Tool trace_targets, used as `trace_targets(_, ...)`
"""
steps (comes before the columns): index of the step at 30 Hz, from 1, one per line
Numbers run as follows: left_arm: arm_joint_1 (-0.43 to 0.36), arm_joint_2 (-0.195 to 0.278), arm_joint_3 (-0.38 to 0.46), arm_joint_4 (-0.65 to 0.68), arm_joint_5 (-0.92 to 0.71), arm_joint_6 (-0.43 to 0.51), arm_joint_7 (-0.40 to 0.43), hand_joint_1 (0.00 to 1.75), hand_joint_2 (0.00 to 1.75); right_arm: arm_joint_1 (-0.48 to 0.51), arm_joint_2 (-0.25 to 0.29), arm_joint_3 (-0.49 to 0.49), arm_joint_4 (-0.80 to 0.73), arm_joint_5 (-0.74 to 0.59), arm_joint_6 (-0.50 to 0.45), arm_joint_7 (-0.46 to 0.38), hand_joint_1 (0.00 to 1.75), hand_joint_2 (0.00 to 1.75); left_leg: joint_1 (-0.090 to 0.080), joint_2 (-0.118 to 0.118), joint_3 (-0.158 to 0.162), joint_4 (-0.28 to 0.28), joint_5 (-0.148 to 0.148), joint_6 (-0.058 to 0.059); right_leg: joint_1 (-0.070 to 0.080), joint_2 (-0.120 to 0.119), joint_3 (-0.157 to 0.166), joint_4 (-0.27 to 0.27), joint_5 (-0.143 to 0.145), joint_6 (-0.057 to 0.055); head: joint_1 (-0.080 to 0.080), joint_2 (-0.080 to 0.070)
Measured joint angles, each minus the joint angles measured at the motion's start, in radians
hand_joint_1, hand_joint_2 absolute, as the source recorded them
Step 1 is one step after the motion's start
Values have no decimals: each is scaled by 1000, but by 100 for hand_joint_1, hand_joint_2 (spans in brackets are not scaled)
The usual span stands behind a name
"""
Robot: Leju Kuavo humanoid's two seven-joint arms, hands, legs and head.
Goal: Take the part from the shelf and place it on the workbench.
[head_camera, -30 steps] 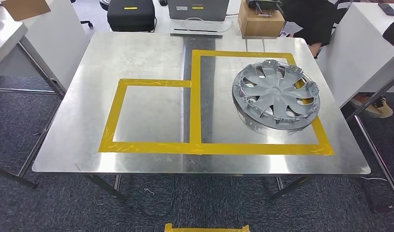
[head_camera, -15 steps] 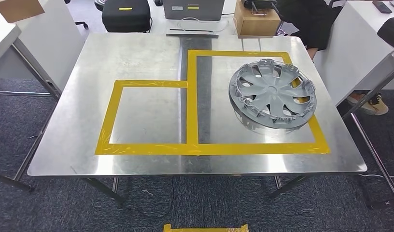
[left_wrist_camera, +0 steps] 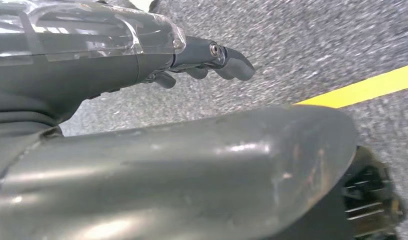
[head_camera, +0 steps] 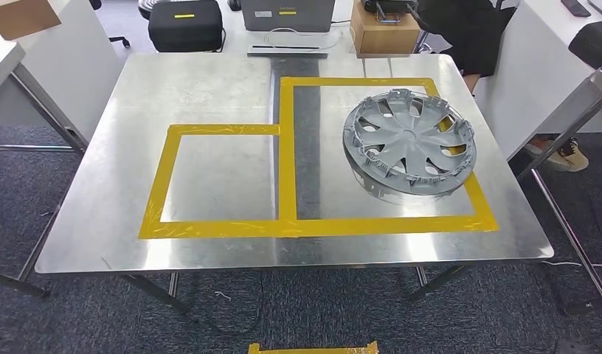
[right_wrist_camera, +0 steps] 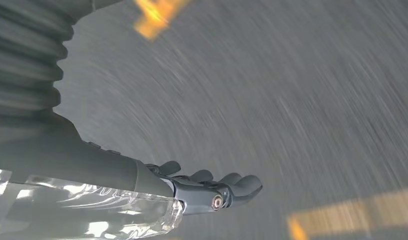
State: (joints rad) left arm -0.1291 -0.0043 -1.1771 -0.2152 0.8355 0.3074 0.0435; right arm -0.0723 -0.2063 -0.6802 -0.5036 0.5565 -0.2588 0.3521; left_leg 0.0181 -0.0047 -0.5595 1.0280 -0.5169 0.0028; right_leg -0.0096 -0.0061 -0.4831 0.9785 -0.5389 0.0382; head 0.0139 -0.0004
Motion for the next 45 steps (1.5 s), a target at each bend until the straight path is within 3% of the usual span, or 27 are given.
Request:
trace_targets(5,-1,3,7,0,-8,6,-22,0,0,-13,135,21,134,46,93,-20,0,0,-1,4,2,-4,0,-1,-1,1,1,0,-1,-2,0,0)
trace_targets(17,-1,13,11,0,-22,-4,-25,0,0,-25,281,61,267,102,188,-54,0,0,-1,9,3,-5,0,-3,-1,5,1,0,-1,-3,0,0)
trace_targets(25,-1,-6,10,0,-31,-47,12,0,0,-31,285,95,290,162,221,27,0,0,-3,8,4,-5,-1,-2,-3,6,1,0,0,-4,-1,0)
trace_targets(35,-1,-18,9,0,-35,-52,20,0,0,-32,273,120,300,167,226,38,0,0,-3,5,4,-5,-1,-2,-3,6,1,0,0,-4,-1,0)
trace_targets(42,-1,-18,9,0,-55,-77,93,0,0,-33,258,135,303,172,233,79,0,0,-3,4,4,-5,-1,-2,-3,6,1,0,0,-4,-1,0)
trace_targets(45,-1,-16,9,0,-60,-64,73,0,0,-33,254,142,303,175,235,86,0,0,-3,4,4,-5,-1,-2,-3,6,1,0,0,-4,-1,0)
